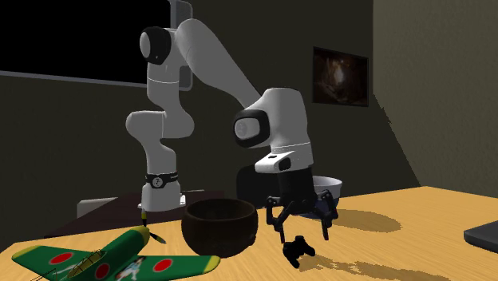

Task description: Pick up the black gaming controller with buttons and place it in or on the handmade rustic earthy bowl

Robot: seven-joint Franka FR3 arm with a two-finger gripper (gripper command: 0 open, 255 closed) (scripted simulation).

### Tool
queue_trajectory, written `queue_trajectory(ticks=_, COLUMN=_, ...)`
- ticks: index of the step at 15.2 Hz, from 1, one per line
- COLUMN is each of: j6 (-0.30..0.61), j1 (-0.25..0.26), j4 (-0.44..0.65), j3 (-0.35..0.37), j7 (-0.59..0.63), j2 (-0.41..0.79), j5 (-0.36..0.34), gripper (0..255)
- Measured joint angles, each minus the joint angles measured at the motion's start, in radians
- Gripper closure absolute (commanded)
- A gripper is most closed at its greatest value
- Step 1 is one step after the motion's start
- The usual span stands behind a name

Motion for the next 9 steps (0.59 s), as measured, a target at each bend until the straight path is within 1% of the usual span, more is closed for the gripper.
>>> queue_trajectory(ticks=2, j6=0.0, j1=0.0, j4=0.0, j3=0.0, j7=0.0, j2=0.001, j5=0.0, gripper=0)
queue_trajectory(ticks=3, j6=0.0, j1=0.0, j4=0.0, j3=0.0, j7=0.0, j2=0.001, j5=0.0, gripper=255)
queue_trajectory(ticks=9, j6=0.0, j1=0.001, j4=0.001, j3=0.0, j7=0.0, j2=0.0, j5=0.0, gripper=255)
